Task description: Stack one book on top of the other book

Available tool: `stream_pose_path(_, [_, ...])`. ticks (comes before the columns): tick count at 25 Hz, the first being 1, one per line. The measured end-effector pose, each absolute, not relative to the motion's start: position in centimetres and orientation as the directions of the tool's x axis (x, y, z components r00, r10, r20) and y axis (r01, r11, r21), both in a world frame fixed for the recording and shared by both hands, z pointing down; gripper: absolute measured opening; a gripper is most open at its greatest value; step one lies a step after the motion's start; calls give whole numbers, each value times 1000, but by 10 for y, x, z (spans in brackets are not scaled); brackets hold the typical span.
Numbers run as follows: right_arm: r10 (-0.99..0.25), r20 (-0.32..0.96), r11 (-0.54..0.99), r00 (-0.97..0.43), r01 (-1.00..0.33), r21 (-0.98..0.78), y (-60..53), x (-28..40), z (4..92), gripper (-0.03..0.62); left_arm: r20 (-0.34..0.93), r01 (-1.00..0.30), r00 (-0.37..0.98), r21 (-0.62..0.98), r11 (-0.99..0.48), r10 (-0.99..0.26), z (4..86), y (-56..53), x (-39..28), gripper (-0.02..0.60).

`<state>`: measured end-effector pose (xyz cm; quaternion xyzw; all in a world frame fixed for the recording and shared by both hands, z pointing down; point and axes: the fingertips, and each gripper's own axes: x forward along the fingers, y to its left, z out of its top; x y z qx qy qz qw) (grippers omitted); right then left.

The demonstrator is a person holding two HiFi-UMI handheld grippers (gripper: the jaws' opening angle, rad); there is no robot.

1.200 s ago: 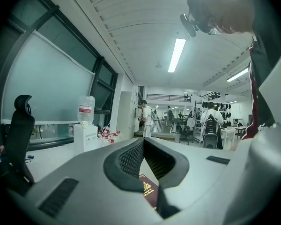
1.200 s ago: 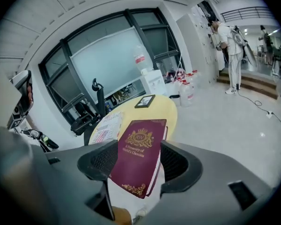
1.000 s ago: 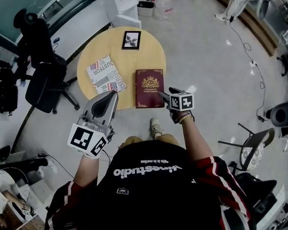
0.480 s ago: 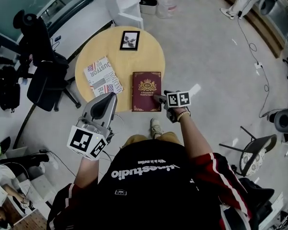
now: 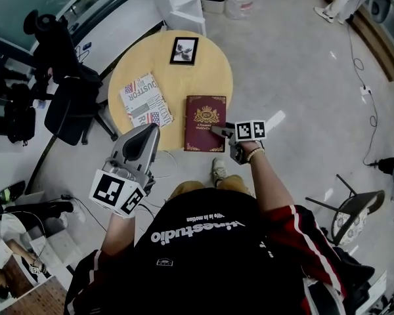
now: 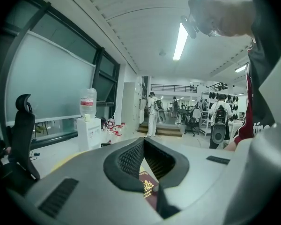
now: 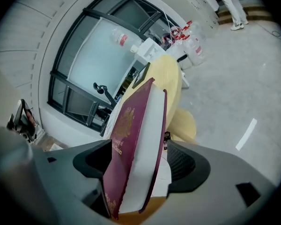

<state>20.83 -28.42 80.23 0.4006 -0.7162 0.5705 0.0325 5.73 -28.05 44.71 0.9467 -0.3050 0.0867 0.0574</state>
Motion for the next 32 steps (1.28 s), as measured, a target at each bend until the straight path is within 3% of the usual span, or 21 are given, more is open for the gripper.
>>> stream_pose_path(6, [-503, 482, 28, -717, -571, -820, -286, 202, 806, 362, 214, -601, 786, 52, -797, -580, 452, -282, 60, 15])
stream_pose_path(8, [-497, 491, 23, -716, -577, -817, -285, 204, 808, 319, 220, -608, 779, 42, -793, -586, 453, -282, 61, 17])
stream_pose_path(16, [-499, 478, -25, -723, -539, -842, -282, 209, 804, 269, 213, -626, 767, 38, -779, -606, 446, -279, 49, 15])
stream_pose_path(32, [-557, 470, -59, -684, -533, -844, -272, 210, 776, 242, 171, -664, 743, 63, -745, -647, 437, -273, 0, 15])
